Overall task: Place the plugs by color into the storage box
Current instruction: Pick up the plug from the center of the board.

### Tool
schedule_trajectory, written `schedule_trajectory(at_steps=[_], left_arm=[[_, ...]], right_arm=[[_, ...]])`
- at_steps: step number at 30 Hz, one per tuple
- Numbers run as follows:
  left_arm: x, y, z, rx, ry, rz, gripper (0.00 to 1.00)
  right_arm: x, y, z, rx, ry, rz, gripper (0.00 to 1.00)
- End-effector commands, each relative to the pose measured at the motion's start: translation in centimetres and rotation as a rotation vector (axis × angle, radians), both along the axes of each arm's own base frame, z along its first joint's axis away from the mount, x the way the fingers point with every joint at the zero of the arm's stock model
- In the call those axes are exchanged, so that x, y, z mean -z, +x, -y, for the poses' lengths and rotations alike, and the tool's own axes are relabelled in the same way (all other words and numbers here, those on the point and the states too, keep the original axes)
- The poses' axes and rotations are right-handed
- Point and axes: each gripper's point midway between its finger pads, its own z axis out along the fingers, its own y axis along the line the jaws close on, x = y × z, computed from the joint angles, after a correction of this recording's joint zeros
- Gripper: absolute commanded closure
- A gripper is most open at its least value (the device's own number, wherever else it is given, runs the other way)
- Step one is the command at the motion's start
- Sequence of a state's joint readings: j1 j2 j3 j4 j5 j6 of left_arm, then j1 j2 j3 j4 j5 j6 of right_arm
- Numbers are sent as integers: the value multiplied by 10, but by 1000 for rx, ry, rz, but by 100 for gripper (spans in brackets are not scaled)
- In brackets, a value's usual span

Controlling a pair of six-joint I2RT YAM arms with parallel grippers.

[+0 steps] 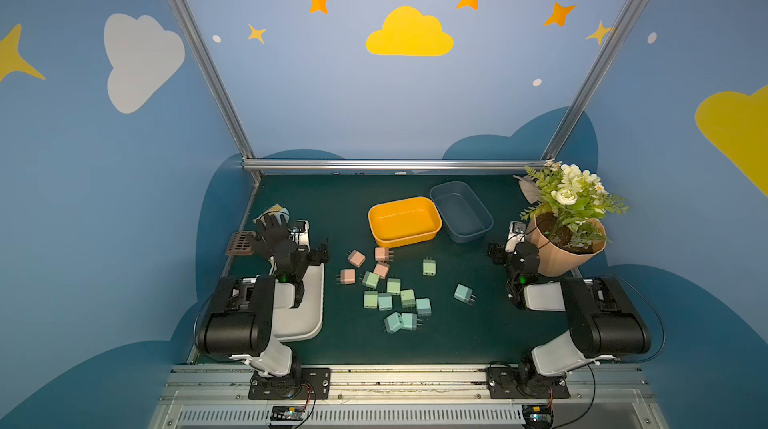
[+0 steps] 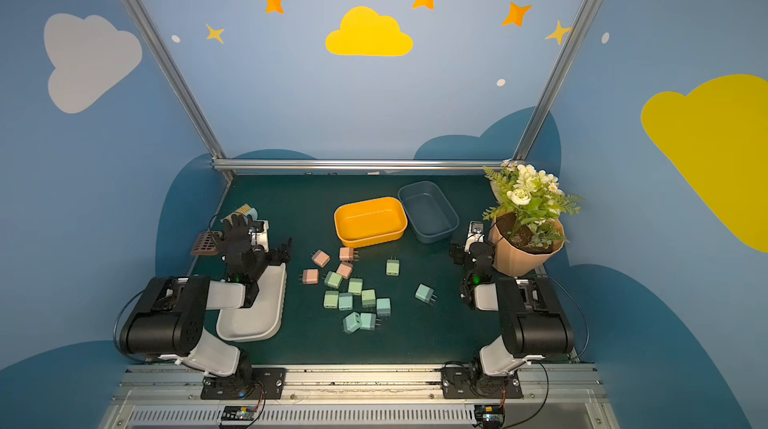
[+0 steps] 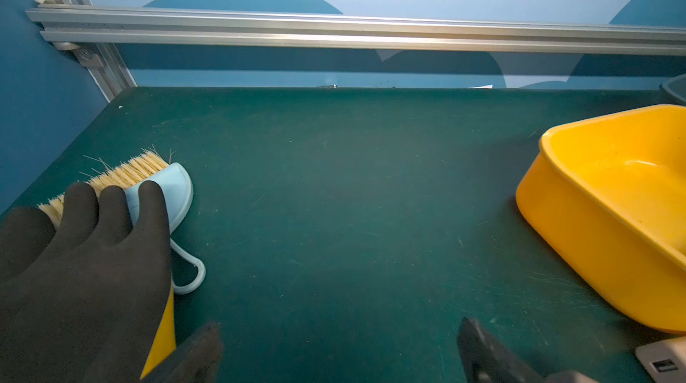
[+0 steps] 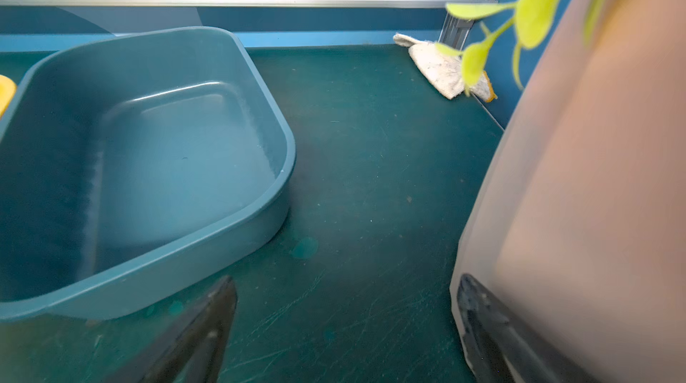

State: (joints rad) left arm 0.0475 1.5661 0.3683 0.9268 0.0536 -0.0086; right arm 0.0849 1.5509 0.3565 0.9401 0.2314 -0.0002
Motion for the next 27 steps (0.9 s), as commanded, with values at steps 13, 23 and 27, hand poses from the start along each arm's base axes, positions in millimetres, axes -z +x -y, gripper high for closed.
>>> schedule_trajectory(at_steps=[13,23,27], left_arm=[[2,0,1,4,-8,-10,0],[2,1,1,8,-15,-9,0],[1,1,0,6,-17,-8,1]], right_arm=[[-4,2,0,4,6,22,6],[-4,2,-1,2,5,22,6],[-3,3,0,3,8,17,6]])
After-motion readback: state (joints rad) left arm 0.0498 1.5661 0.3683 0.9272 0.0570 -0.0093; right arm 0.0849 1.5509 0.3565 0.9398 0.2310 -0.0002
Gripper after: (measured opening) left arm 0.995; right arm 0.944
